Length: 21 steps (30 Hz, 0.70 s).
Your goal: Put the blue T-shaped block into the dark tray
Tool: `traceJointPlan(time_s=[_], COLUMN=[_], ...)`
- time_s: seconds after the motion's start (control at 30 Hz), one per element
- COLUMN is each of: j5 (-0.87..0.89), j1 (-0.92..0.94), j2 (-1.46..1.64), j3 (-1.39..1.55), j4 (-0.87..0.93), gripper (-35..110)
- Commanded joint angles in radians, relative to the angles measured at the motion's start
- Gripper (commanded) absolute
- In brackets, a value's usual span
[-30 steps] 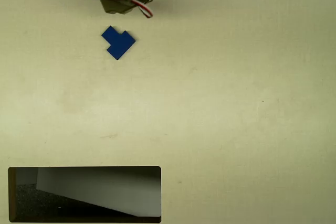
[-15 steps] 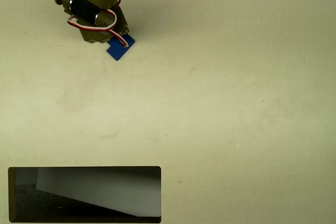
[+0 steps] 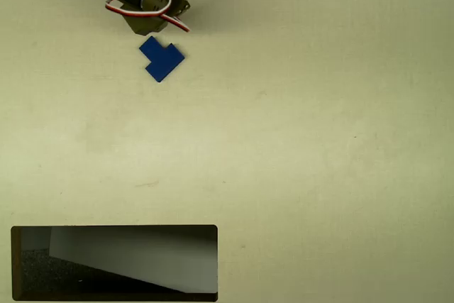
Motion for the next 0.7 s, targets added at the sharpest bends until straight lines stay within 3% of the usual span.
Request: traceJointPlan(time_s=[0.0,0.67], j5=[-0.006,0.143], j1=[0.020,-0.069], j2=[-0.006,-0.275], j3=[0.011,-0.132], j4=[-0.041,-0.453], gripper=[0,0])
